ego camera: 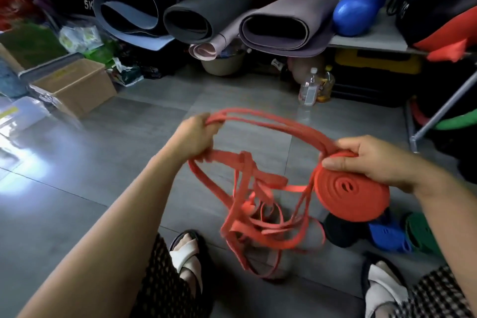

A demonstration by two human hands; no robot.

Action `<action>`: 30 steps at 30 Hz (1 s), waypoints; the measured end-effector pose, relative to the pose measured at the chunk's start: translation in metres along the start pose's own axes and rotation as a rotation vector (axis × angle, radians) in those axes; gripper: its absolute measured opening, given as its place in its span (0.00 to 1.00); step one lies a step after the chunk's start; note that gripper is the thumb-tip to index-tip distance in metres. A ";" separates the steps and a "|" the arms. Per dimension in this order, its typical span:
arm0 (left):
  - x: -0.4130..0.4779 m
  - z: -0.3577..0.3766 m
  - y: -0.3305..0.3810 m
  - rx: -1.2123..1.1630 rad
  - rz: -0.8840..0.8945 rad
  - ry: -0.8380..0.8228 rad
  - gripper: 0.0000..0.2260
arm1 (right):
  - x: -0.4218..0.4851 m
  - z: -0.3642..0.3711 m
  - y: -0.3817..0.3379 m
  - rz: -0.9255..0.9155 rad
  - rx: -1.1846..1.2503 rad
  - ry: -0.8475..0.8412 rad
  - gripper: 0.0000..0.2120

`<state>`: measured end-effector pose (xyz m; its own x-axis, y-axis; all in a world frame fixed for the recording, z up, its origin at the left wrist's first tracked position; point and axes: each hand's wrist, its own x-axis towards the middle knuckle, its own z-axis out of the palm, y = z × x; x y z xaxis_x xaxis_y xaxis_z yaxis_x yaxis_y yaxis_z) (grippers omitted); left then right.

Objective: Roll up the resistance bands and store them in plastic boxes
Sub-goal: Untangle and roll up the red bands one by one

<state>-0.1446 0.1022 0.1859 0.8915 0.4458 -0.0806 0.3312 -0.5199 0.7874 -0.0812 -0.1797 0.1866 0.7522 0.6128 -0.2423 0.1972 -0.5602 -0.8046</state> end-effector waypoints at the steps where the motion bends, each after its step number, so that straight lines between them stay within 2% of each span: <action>1: 0.002 0.004 -0.007 0.062 -0.079 -0.059 0.08 | 0.001 0.000 0.004 0.019 -0.073 0.011 0.16; 2: 0.003 0.003 -0.010 -0.050 -0.157 -0.062 0.09 | 0.002 -0.001 0.009 0.042 -0.171 0.018 0.18; 5: 0.016 -0.024 -0.006 -0.905 -0.324 0.087 0.11 | 0.002 -0.006 0.026 0.136 -0.366 0.080 0.14; 7: 0.023 -0.044 -0.015 -1.300 -0.376 0.132 0.10 | 0.001 -0.009 0.033 0.209 -0.434 0.078 0.09; 9: 0.024 -0.054 -0.024 -1.488 -0.349 0.192 0.08 | 0.000 -0.008 0.038 0.236 -0.469 0.032 0.09; 12: 0.029 -0.066 -0.048 -1.620 -0.266 0.306 0.13 | 0.000 -0.006 0.043 0.237 -0.473 0.018 0.06; 14: 0.037 -0.077 -0.069 -1.507 -0.338 0.398 0.12 | -0.003 -0.011 0.044 0.231 -0.442 0.061 0.07; 16: 0.040 -0.082 -0.084 -1.280 -0.384 0.489 0.05 | -0.005 -0.018 0.045 0.225 -0.409 0.152 0.08; 18: 0.038 -0.077 -0.086 -1.032 -0.427 0.509 0.07 | -0.007 -0.025 0.043 0.182 -0.363 0.265 0.11; 20: 0.029 -0.066 -0.079 -0.484 -0.484 0.386 0.06 | -0.010 -0.029 0.037 0.091 -0.297 0.318 0.19; 21: 0.027 -0.062 -0.079 -0.104 -0.521 0.270 0.11 | -0.011 -0.028 0.034 0.043 -0.272 0.323 0.20; 22: 0.024 -0.057 -0.077 0.276 -0.533 0.170 0.18 | -0.011 -0.026 0.028 -0.005 -0.266 0.320 0.16; 23: 0.020 -0.050 -0.070 0.528 -0.487 0.127 0.24 | -0.011 -0.021 0.021 -0.047 -0.287 0.304 0.09; 24: 0.014 -0.041 -0.056 0.570 -0.367 0.113 0.25 | -0.010 -0.016 0.015 -0.096 -0.331 0.291 0.05; 25: 0.006 -0.027 -0.039 0.431 -0.207 0.070 0.22 | -0.009 -0.010 0.009 -0.136 -0.384 0.268 0.05; 27: -0.018 0.011 0.001 -0.056 0.094 -0.145 0.16 | -0.007 0.003 0.000 -0.181 -0.449 0.212 0.07; 28: -0.034 0.032 0.022 -0.167 0.214 -0.282 0.17 | -0.007 0.009 -0.004 -0.197 -0.453 0.183 0.07; 30: -0.053 0.067 0.042 -0.169 0.375 -0.518 0.23 | -0.008 0.017 -0.012 -0.220 -0.452 0.151 0.09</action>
<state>-0.1574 0.0081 0.1827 0.9844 -0.1732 -0.0319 -0.0467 -0.4311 0.9011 -0.1005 -0.1685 0.1885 0.7382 0.6744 0.0134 0.5871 -0.6326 -0.5051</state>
